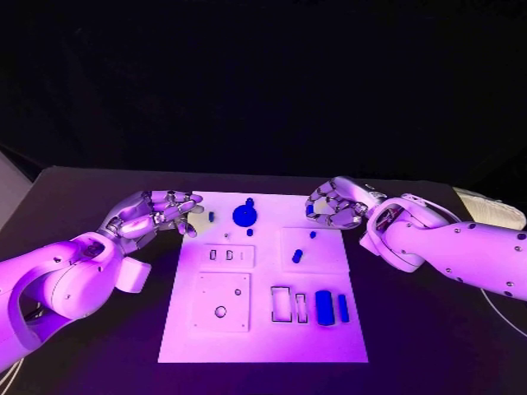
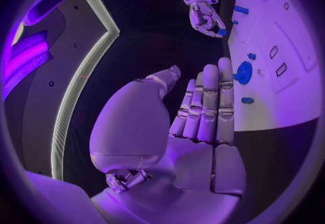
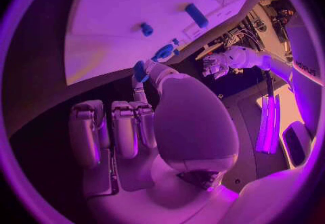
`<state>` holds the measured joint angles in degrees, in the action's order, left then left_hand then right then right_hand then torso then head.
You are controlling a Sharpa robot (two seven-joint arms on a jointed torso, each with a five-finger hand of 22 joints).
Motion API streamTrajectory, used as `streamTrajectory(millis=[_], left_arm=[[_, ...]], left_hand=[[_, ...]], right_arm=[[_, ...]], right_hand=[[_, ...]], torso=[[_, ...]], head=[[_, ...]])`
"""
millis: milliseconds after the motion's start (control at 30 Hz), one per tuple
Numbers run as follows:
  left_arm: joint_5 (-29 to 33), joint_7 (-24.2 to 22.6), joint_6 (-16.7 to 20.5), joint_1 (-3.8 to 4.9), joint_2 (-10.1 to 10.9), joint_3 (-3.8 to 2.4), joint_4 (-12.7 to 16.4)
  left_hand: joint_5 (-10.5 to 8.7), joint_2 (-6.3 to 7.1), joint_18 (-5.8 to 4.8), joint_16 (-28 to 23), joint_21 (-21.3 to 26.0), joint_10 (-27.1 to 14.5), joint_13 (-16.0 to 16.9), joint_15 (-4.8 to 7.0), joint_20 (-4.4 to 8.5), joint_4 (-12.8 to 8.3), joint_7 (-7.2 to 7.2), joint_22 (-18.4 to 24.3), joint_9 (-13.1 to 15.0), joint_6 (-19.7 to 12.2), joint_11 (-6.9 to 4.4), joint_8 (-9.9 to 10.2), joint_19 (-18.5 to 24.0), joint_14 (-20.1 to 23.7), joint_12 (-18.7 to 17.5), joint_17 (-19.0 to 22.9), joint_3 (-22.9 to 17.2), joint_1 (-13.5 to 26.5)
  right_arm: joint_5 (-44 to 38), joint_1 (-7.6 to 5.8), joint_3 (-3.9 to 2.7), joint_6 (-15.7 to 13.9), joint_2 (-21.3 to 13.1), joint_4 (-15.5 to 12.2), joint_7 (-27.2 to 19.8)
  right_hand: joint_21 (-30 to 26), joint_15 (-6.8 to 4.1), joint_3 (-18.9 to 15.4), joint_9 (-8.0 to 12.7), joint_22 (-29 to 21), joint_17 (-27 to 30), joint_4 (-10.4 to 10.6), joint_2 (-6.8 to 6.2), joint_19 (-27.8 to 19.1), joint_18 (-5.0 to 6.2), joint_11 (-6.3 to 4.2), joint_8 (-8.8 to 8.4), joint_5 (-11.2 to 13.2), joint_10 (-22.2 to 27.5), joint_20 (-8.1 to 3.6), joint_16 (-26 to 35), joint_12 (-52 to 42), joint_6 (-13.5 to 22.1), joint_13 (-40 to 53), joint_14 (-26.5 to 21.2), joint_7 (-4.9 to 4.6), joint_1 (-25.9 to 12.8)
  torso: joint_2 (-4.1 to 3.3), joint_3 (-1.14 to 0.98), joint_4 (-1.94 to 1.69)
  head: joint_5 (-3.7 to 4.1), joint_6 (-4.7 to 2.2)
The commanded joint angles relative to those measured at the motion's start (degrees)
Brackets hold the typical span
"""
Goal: Assemble the parts on the task board
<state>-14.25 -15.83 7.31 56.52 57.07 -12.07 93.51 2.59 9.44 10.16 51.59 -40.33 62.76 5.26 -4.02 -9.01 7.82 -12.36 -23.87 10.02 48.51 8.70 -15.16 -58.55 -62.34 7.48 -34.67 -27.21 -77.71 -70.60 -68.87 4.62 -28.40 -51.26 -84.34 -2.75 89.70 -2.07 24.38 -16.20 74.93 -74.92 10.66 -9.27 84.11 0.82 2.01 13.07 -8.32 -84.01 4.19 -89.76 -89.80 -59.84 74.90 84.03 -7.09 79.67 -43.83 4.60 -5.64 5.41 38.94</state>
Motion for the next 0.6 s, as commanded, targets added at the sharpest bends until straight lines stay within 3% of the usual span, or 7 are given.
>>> streamTrajectory(millis=[33,167,233,333,433,600], left_arm=[[0.0,-0.1,-1.1,-0.03,-0.5,-0.04,-0.2],[0.0,0.0,-1.2,-0.15,-1.1,-0.03,-0.6],[0.0,0.2,-1.2,-0.25,-1.5,-0.03,-0.9],[-0.1,0.3,-1.3,-0.36,-2.0,-0.03,-1.1],[-0.2,0.5,-1.3,-0.57,-2.2,-0.03,-1.2],[-0.2,0.6,-1.3,-1.04,-2.4,-0.03,-1.3]], left_hand=[[0.23,-0.15,0.20,0.3,-0.3,-0.5,0.1,0.01,-0.05,0.2,-0.57,-0.1,0.1,-0.4,-0.13,0.1,0.4,0.5,0.3,0.0,0.2,-0.2],[0.23,-0.13,0.21,0.3,-0.3,-0.5,0.1,0.00,-0.06,0.2,-0.56,-0.1,0.1,-0.4,-0.14,0.1,0.5,0.5,0.3,0.1,0.2,-0.2],[0.23,-0.12,0.21,0.3,-0.3,-0.5,0.1,0.00,-0.07,0.1,-0.55,-0.1,0.1,-0.4,-0.14,0.1,0.5,0.5,0.3,0.1,0.2,-0.2],[0.23,-0.12,0.21,0.3,-0.3,-0.5,0.1,0.00,-0.07,0.1,-0.55,-0.1,0.1,-0.4,-0.14,0.1,0.5,0.5,0.3,0.1,0.2,-0.2],[0.23,-0.12,0.21,0.3,-0.3,-0.5,0.1,0.00,-0.07,0.1,-0.55,-0.1,0.1,-0.4,-0.14,0.1,0.5,0.5,0.3,0.1,0.2,-0.2],[0.23,-0.14,0.21,0.3,-0.3,-0.5,0.1,0.01,-0.08,0.2,-0.55,-0.1,0.1,-0.4,-0.15,0.1,0.5,0.6,0.4,0.1,0.2,-0.2]], right_arm=[[-3.5,-0.01,0.02,-2.6,1.5,-3.1,6.2],[-6.4,0.31,0.29,-3.2,3.9,-6.2,10.6],[-8.0,0.72,0.48,-3.7,5.3,-7.6,12.9],[-10.1,1.47,0.73,-4.2,7.1,-8.9,15.9],[-12.8,2.46,0.88,-4.6,8.7,-9.8,18.6],[-16.3,3.63,1.06,-4.7,10.9,-10.4,22.4]], right_hand=[[0.3,-0.16,0.1,-3.3,15.1,-15.1,0.3,0.02,5.9,-0.82,-0.41,1.33,-0.2,-6.0,-0.34,-0.2,-0.2,-0.8,15.1,6.0,1.06,-0.8],[0.3,-0.17,0.3,-3.3,15.1,-15.1,0.3,0.10,5.9,-0.82,-0.43,1.40,-0.2,-6.0,-0.34,-0.2,-0.2,-0.8,15.1,6.0,1.10,-0.8],[0.3,-0.18,0.3,-3.4,15.1,-15.1,0.3,0.10,5.9,-0.82,-0.46,1.48,-0.3,-6.0,-0.35,-0.2,-0.2,-0.8,15.1,6.0,1.13,-0.9],[0.3,-0.21,0.4,-3.4,15.1,-15.1,0.3,0.09,5.9,-0.82,-0.50,1.60,-0.4,-6.0,-0.36,-0.2,-0.2,-0.9,15.1,6.0,1.19,-0.9],[0.3,-0.26,0.4,-3.5,15.1,-15.0,0.3,-0.07,5.9,-0.82,-0.55,1.77,-0.5,-6.0,-0.39,-0.2,-0.2,-0.9,15.1,6.0,1.22,-1.1],[0.3,-0.30,0.4,-3.6,15.1,-14.7,0.3,-0.45,5.9,-0.82,-0.58,1.92,-0.6,-6.0,-0.44,-0.1,-0.2,-0.8,15.1,5.9,1.24,-1.5]], torso=[[0.24,0.02,0.26],[0.51,0.11,0.32],[0.69,0.26,0.31],[0.88,0.47,0.26],[0.99,0.56,0.40],[1.14,0.80,0.45]], head=[[-0.67,0.09],[-1.02,0.34],[-0.77,0.49],[-1.03,0.77],[-1.50,0.79],[-1.58,1.04]])
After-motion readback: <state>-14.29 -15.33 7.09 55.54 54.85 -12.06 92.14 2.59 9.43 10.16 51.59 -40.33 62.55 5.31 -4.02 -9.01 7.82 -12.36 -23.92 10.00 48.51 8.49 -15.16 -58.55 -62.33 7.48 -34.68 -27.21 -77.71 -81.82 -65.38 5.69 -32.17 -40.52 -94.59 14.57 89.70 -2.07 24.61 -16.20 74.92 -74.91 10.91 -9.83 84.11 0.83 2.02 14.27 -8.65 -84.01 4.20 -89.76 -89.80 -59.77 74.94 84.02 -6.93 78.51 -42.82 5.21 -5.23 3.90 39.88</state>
